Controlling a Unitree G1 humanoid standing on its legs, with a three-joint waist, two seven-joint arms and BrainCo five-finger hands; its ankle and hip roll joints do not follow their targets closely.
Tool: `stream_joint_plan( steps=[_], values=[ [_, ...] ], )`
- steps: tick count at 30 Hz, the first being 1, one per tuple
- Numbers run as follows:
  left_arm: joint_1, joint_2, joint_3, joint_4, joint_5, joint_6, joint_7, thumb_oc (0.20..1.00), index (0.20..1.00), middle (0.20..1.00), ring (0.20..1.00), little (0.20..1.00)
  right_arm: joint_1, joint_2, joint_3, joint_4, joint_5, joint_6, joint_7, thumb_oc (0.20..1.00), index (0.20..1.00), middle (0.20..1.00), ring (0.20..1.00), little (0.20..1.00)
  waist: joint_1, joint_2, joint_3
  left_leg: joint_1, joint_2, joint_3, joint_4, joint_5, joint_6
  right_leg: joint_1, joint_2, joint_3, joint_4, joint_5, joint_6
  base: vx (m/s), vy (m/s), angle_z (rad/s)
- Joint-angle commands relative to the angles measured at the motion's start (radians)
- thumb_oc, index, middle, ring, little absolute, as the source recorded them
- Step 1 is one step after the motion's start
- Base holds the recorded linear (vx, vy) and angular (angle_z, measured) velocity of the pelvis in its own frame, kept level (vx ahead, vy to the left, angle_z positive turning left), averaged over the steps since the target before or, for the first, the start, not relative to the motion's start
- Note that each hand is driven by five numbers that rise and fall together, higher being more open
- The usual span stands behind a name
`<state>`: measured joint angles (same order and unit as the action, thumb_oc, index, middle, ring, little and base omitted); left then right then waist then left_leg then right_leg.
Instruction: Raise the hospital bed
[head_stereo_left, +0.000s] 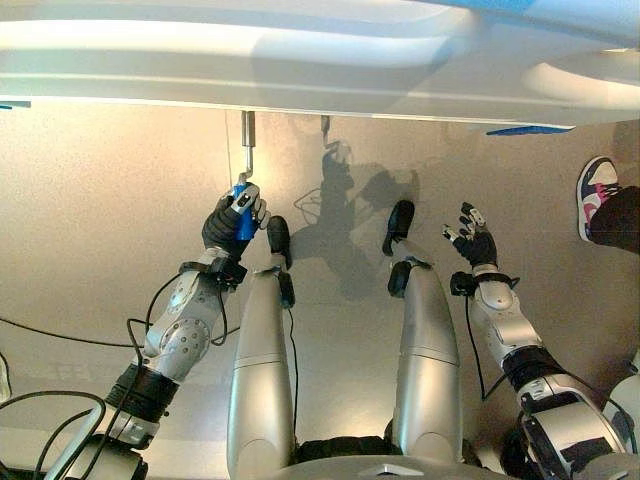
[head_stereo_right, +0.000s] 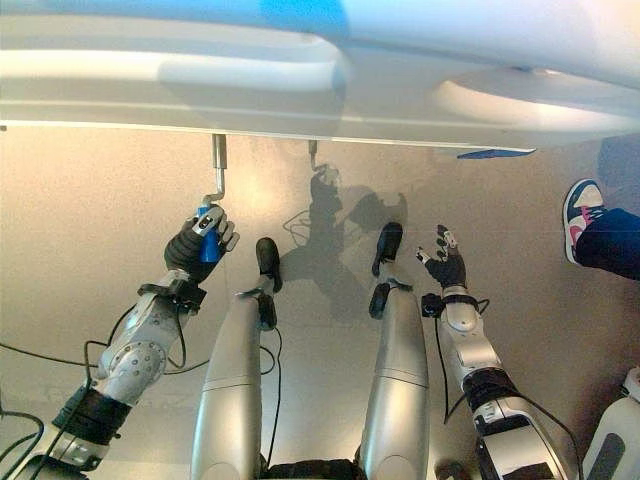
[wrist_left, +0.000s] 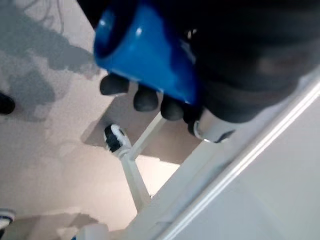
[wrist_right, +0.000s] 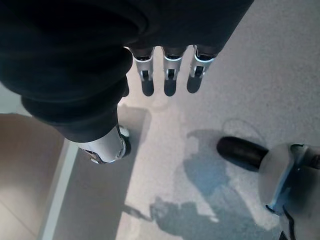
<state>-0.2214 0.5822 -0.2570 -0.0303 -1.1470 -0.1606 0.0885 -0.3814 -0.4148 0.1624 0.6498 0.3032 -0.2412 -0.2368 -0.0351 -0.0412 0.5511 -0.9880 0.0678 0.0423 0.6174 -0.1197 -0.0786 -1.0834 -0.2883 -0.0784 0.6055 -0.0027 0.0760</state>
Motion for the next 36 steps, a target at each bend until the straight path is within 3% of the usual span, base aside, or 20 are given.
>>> stream_joint_plan(
  steps=[1, 6, 10, 15, 17, 20, 22, 28, 32, 36],
  values=[
    [-0.012, -0.046, 0.226, -0.23, 0.038, -0.288, 0.053, 0.2, 0.2, 0.2, 0.2, 0.2, 0.084, -0.101, -0.041, -0.026, -0.003, -0.036, -0.009, 1.0, 1.0, 1.0, 1.0, 1.0, 0.027, 0.116, -0.031, 0.034, -0.009, -0.056, -0.083, 0.045, 0.034, 0.054, -0.03, 0.021, 0.006, -0.004, 0.073, 0.0, 0.038, -0.01],
    [-0.005, 0.027, 0.285, -0.115, 0.197, -0.269, 0.162, 0.2, 0.2, 0.2, 0.2, 0.2, 0.079, -0.123, -0.045, -0.022, 0.001, -0.042, -0.011, 1.0, 1.0, 1.0, 1.0, 1.0, 0.029, 0.122, -0.031, 0.03, -0.011, -0.05, -0.08, 0.042, 0.037, 0.054, -0.029, 0.031, -0.008, 0.004, 0.075, 0.0, 0.052, -0.01],
    [-0.011, 0.093, 0.316, 0.029, 0.382, -0.215, 0.256, 0.2, 0.2, 0.2, 0.2, 0.2, 0.072, -0.145, -0.052, -0.026, 0.006, -0.049, -0.015, 1.0, 1.0, 1.0, 1.0, 1.0, 0.026, 0.124, -0.031, 0.024, -0.008, -0.044, -0.077, 0.04, 0.039, 0.048, -0.026, 0.038, -0.01, 0.005, 0.075, 0.01, 0.058, -0.02],
    [-0.118, 0.116, 0.268, 0.282, 0.632, -0.124, 0.333, 0.2, 0.2, 0.2, 0.2, 0.2, 0.041, -0.156, -0.044, -0.024, 0.005, -0.049, -0.028, 1.0, 1.0, 1.0, 1.0, 1.0, 0.007, 0.115, -0.031, 0.009, -0.001, -0.033, -0.063, 0.035, 0.044, 0.027, -0.016, 0.052, -0.002, 0.003, 0.073, 0.01, 0.044, -0.04],
    [-0.199, 0.091, 0.225, 0.435, 0.664, -0.102, 0.357, 0.2, 0.2, 0.2, 0.2, 0.2, 0.021, -0.161, -0.027, -0.02, 0.006, -0.051, -0.032, 1.0, 1.0, 1.0, 1.0, 1.0, -0.003, 0.107, -0.031, 0.002, 0.002, -0.029, -0.056, 0.036, 0.046, 0.015, -0.012, 0.057, 0.007, 0.003, 0.073, 0.01, 0.032, -0.08],
    [-0.36, 0.119, 0.135, 0.712, 0.847, -0.01, 0.372, 0.2, 0.2, 0.2, 0.2, 0.2, -0.022, -0.167, 0.012, -0.016, 0.016, -0.058, -0.041, 1.0, 1.0, 1.0, 1.0, 1.0, -0.027, 0.09, -0.031, -0.01, 0.011, -0.021, -0.046, 0.036, 0.046, -0.001, -0.002, 0.064, 0.018, 0.001, 0.073, 0.01, 0.022, -0.08],
    [-0.395, 0.123, 0.109, 0.772, 0.898, 0.023, 0.376, 0.2, 0.2, 0.2, 0.2, 0.2, -0.026, -0.167, 0.02, -0.023, 0.016, -0.063, -0.041, 1.0, 1.0, 1.0, 1.0, 1.0, -0.034, 0.085, -0.031, -0.016, 0.014, -0.019, -0.039, 0.035, 0.046, -0.006, 0.0, 0.065, 0.02, 0.001, 0.074, 0.01, 0.015, -0.06],
    [-0.55, 0.065, 0.006, 1.044, 0.995, 0.102, 0.369, 0.2, 0.2, 0.2, 0.2, 0.2, -0.035, -0.15, 0.052, -0.056, 0.05, -0.08, -0.047, 1.0, 1.0, 1.0, 1.0, 1.0, -0.066, 0.048, -0.031, -0.049, 0.028, -0.016, -0.005, 0.026, 0.045, -0.04, 0.019, 0.072, 0.037, -0.001, 0.072, 0.01, -0.035, -0.07],
    [-0.599, 0.022, -0.052, 1.086, 1.035, 0.11, 0.353, 0.2, 0.2, 0.2, 0.2, 0.2, -0.034, -0.131, 0.067, -0.065, 0.073, -0.084, -0.045, 1.0, 1.0, 1.0, 1.0, 1.0, -0.075, 0.032, -0.031, -0.072, 0.034, -0.022, 0.019, 0.022, 0.042, -0.059, 0.027, 0.073, 0.05, -0.005, 0.069, 0.0, -0.055, -0.04],
    [-0.65, -0.091, -0.098, 1.146, 1.032, 0.127, 0.329, 0.2, 0.2, 0.2, 0.2, 0.2, -0.036, -0.116, 0.085, -0.089, 0.089, -0.086, -0.046, 1.0, 1.0, 1.0, 1.0, 1.0, -0.088, 0.009, -0.031, -0.107, 0.041, -0.025, 0.073, 0.006, 0.044, -0.09, 0.04, 0.071, 0.09, -0.014, 0.064, 0.0, -0.031, -0.07]
  ],
)
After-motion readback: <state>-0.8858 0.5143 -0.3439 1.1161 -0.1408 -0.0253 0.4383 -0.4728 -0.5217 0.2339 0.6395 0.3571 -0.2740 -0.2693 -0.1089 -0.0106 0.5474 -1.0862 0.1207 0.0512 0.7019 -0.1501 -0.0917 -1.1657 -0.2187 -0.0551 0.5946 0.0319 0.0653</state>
